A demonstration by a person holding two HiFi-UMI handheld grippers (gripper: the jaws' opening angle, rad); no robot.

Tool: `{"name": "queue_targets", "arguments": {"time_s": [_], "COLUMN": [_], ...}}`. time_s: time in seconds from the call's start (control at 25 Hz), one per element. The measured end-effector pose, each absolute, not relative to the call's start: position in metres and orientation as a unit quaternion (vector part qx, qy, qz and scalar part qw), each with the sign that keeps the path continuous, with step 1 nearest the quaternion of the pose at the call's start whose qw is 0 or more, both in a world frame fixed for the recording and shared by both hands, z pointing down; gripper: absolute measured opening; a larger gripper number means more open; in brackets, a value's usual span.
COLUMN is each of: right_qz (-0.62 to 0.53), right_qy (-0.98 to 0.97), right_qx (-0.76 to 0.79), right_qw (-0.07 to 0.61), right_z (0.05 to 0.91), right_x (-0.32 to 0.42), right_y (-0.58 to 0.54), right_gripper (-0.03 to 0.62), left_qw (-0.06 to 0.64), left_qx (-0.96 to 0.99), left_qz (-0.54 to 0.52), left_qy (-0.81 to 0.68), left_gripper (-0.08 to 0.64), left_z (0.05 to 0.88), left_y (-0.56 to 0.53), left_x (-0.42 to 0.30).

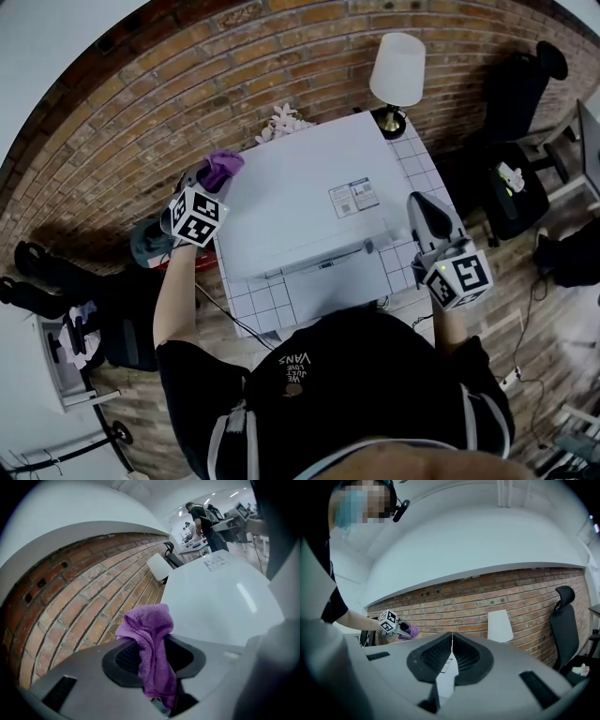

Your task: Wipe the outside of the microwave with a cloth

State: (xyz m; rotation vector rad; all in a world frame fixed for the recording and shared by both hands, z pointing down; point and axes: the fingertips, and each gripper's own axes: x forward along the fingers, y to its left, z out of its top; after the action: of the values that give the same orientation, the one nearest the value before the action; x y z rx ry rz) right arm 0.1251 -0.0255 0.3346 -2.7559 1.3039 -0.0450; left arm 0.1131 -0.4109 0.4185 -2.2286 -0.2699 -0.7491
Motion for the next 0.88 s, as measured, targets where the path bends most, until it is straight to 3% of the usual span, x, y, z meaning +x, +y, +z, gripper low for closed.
{"name": "queue_targets", "arguments": {"time_s": [0.88], "right_qz": [-0.029], "right_qy": [0.438], "right_qx": [-0.892], "right_qw": [0.104], "right_z": [0.354], "right_x": [0.193], "right_y": [0.067], "right_gripper": [0.005], "left_qw": [0.489], "left_qx": [-0.776], "left_qz": [-0.324], "left_qy": [-0.230], "left_gripper": [0.140], "left_z": [0.434], "left_y": [-0.186], "left_x": [0.274]}}
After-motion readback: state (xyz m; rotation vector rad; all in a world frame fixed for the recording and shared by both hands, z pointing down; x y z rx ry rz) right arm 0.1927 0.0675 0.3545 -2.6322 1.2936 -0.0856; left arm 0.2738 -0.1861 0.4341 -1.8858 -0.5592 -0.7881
